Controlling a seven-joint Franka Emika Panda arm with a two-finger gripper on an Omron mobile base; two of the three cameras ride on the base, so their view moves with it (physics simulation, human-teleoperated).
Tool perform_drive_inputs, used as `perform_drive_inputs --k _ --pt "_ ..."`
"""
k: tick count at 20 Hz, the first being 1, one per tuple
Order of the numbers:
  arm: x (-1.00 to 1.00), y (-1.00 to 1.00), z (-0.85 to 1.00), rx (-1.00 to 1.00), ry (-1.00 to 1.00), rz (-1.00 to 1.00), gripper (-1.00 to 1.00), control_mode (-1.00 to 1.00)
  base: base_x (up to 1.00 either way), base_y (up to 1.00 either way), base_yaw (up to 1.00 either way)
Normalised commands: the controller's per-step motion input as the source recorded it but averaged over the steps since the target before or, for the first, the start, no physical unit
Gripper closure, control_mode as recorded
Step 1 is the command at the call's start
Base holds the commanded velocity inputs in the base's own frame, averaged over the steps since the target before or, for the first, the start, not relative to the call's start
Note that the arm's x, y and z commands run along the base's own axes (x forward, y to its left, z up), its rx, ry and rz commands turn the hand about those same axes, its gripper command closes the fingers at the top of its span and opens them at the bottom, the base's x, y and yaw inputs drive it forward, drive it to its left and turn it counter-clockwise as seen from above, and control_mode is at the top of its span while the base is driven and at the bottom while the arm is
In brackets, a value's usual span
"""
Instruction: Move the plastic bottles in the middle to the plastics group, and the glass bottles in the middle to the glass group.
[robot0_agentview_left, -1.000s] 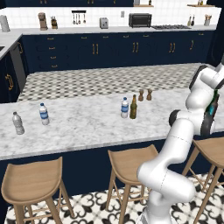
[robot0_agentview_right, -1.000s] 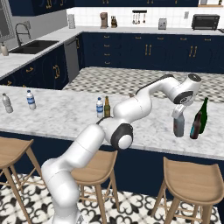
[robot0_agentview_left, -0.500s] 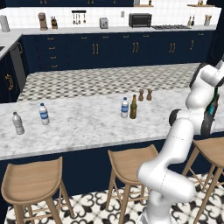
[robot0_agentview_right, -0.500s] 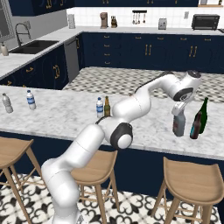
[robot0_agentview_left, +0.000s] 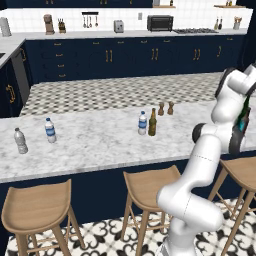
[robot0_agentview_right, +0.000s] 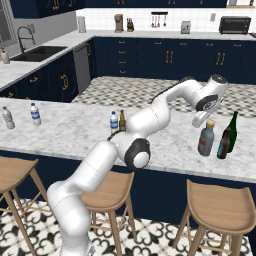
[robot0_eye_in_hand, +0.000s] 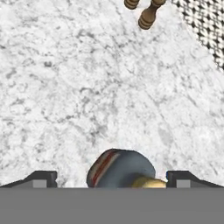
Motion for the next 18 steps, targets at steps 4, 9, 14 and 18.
perform_drive_inputs --k 4,9,14,18 --pt "-0.16 0.61 0.00 0.00 -0.04 0.08 -1.00 -1.00 0.00 0.00 0.00" --pt "-0.01 0.71 -0.45 -0.01 -0.01 -0.17 -1.00 -1.00 0.00 0.00 0.00" --pt "0.00 0.92 -0.40 0.00 -0.15 -0.30 -1.00 -1.00 0.00 0.00 0.00" --pt "0.00 0.91 -0.03 0.00 -0.18 -0.43 -1.00 -1.00 0.00 0.00 0.00"
